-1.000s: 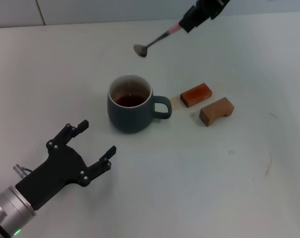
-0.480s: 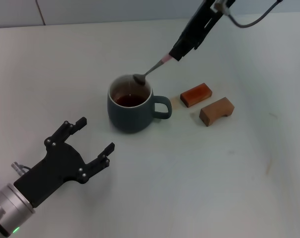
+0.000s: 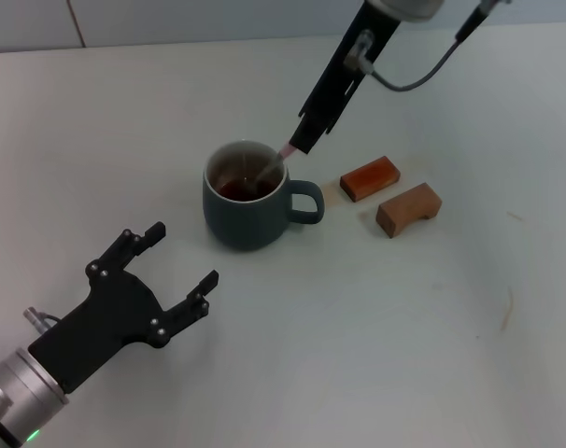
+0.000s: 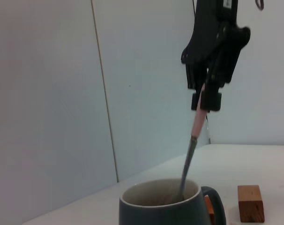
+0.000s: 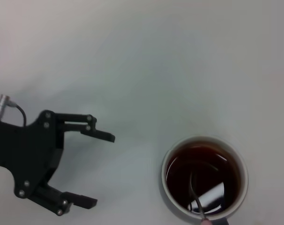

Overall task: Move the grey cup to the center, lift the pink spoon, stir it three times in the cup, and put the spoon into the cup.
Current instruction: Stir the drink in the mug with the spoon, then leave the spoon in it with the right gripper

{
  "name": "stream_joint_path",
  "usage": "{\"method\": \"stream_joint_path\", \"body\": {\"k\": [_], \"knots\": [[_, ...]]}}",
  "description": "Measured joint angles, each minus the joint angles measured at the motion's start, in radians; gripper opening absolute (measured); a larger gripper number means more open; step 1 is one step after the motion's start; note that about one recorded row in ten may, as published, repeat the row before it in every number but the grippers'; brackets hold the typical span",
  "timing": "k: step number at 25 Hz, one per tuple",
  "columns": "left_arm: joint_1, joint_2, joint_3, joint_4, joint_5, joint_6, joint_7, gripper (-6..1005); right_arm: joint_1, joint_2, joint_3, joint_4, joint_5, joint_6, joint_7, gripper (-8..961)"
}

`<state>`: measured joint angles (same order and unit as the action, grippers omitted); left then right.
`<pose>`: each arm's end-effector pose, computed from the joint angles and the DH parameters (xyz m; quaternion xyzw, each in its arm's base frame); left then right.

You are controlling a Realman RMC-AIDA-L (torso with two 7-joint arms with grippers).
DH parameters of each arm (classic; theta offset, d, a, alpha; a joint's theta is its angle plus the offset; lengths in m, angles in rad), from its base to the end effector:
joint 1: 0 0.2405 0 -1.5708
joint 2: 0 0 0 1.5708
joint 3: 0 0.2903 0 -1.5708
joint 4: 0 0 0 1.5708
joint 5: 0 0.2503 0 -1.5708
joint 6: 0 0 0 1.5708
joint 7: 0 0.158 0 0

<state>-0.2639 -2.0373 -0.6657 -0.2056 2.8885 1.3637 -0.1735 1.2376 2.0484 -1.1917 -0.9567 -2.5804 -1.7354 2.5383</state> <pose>-0.3624 0.2602 -0.1230 -0.8759 -0.0864 -0.3016 0.3665 0.0243 0.4691 -0.0351 -0.9489 0.2290 -0.2019 0.0801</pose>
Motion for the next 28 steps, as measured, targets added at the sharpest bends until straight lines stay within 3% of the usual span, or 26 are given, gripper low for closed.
{"method": "stream_joint_path", "body": {"k": [4, 13, 24, 28], "knots": [[0.004, -0.004, 0.003, 0.0, 0.0, 0.0, 0.002, 848, 0.036, 0.014, -0.004, 0.086, -0.019, 0.052, -0.02, 126], [0.002, -0.008, 0.008, 0.008, 0.0, 0.0, 0.003, 848, 0.074, 0.021, 0.002, 0.144, -0.036, 0.126, -0.036, 126], [0.003, -0.013, 0.008, 0.024, 0.0, 0.0, 0.005, 848, 0.086, 0.012, 0.007, 0.142, -0.116, 0.069, -0.008, 127], [0.003, -0.015, 0.008, 0.025, 0.0, 0.0, 0.005, 848, 0.093, 0.022, 0.008, 0.138, -0.083, 0.054, -0.011, 127]]}}
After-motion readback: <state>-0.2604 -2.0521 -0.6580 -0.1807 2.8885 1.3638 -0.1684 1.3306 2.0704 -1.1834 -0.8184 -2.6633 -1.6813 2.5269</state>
